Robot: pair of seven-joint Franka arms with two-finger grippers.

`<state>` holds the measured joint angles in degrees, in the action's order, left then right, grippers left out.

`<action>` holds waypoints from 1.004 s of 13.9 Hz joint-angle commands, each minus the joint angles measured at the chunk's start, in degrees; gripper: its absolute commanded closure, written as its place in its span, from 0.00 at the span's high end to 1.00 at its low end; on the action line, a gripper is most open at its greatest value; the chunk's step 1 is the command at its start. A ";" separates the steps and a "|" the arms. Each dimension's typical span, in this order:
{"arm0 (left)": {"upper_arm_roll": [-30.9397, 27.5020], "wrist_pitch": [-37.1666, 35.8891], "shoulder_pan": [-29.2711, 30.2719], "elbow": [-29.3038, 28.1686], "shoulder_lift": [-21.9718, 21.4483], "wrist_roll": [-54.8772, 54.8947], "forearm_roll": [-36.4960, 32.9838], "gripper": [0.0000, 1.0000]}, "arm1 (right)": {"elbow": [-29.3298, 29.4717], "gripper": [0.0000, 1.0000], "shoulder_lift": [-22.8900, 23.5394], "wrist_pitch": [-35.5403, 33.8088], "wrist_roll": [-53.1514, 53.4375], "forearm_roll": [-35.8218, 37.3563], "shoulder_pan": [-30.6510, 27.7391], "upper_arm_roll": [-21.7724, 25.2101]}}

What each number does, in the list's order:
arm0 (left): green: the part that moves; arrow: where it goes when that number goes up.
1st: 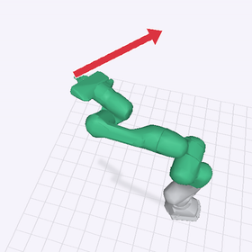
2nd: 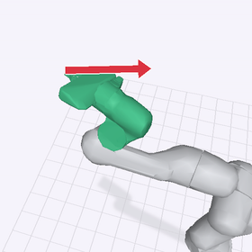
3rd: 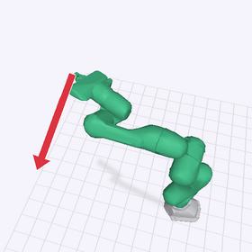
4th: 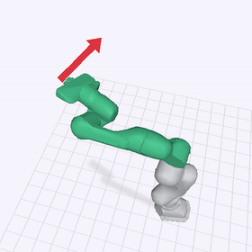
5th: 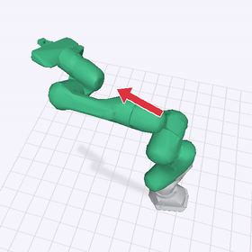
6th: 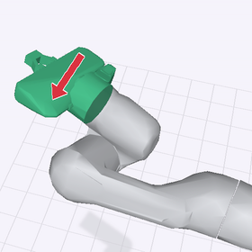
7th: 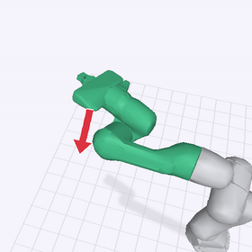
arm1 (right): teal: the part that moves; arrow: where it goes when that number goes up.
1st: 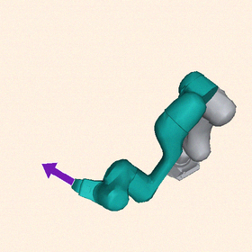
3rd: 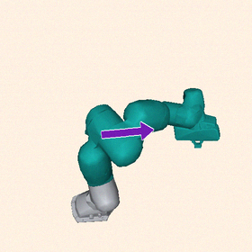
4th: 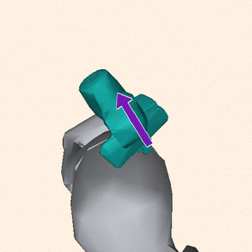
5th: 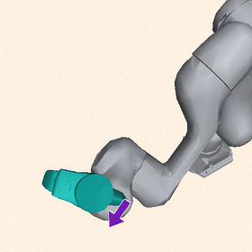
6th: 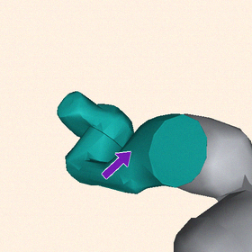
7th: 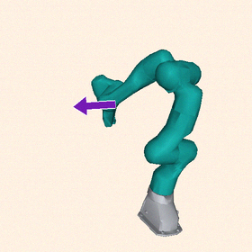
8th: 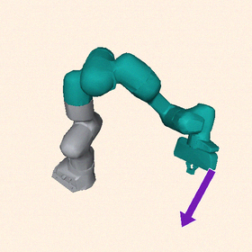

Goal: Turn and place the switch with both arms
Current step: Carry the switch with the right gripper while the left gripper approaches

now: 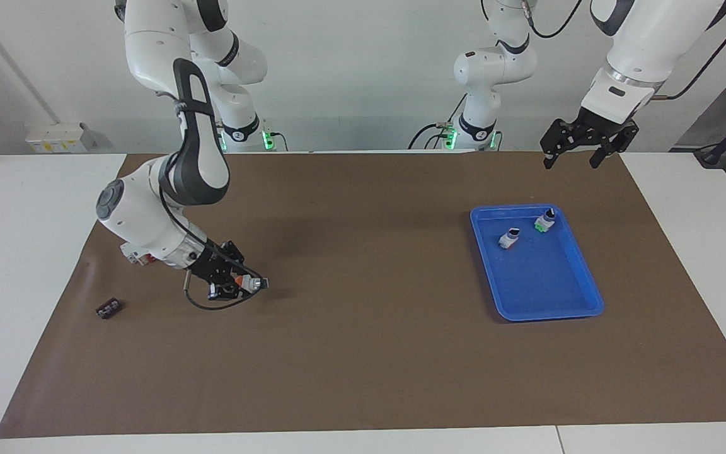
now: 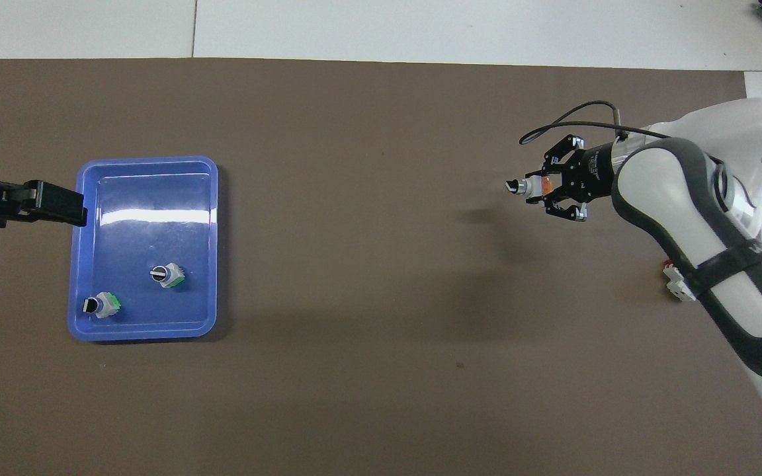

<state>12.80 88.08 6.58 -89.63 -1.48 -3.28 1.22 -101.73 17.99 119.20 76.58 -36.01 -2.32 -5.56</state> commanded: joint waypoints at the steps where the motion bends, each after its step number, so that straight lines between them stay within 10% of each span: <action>1: 0.03 -0.01 0.54 -1.86 -1.77 -0.32 0.63 1.00 | -1.28 0.00 -4.89 -2.21 -0.91 -10.45 1.77 -0.59; 14: 0.83 -3.43 -2.36 -5.56 -4.32 -0.58 4.90 1.00 | 0.22 0.00 -11.31 -2.13 8.75 -31.58 11.62 -9.39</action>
<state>14.16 85.12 4.08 -92.75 -3.75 -3.45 2.41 -100.44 8.13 117.13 82.83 -66.24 8.17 -14.79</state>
